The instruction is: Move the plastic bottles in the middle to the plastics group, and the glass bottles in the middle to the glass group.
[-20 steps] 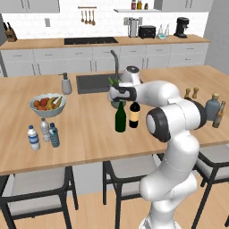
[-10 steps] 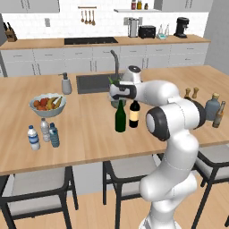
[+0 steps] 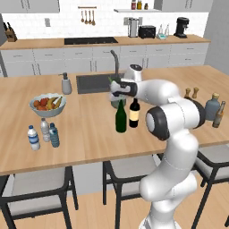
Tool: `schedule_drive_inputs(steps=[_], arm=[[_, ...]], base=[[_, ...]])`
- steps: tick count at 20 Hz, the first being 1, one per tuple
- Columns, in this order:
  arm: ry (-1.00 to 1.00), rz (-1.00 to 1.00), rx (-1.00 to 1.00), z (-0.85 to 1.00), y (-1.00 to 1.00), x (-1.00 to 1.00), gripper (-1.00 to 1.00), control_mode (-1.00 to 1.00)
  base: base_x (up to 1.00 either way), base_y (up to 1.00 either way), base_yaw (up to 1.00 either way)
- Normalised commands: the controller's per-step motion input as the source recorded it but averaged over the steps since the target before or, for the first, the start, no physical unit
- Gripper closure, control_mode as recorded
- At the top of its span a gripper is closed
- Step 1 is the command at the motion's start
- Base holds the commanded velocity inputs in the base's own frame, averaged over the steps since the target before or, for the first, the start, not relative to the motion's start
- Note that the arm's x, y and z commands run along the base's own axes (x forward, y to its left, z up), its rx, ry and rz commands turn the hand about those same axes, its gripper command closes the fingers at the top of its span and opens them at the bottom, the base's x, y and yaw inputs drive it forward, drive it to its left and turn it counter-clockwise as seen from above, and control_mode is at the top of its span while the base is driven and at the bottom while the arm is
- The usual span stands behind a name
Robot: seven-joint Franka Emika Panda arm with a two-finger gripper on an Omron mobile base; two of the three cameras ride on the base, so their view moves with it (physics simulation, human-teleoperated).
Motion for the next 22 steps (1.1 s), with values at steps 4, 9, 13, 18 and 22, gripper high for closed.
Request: schedule_drive_inputs(steps=[4, 9, 13, 18, 22], arm=[[0.04, 0.08, 0.0, 0.13, -0.1, -0.62, 1.0, -1.0], [0.0, 0.05, 0.0, 0.15, -0.24, -0.82, 1.0, -1.0], [0.0, 0.05, 0.0, 0.12, -0.16, -0.65, 1.0, -1.0], [-0.02, 0.02, 0.0, 0.12, -0.39, -0.78, 1.0, -1.0], [-0.02, -0.01, 0.0, 0.14, -0.6, -0.6, 1.0, -1.0]], base=[[0.0, 0.0, 0.0], [0.0, 0.0, 0.0], [0.0, 0.0, 0.0], [0.0, 0.0, 0.0], [0.0, 0.0, 0.0]])
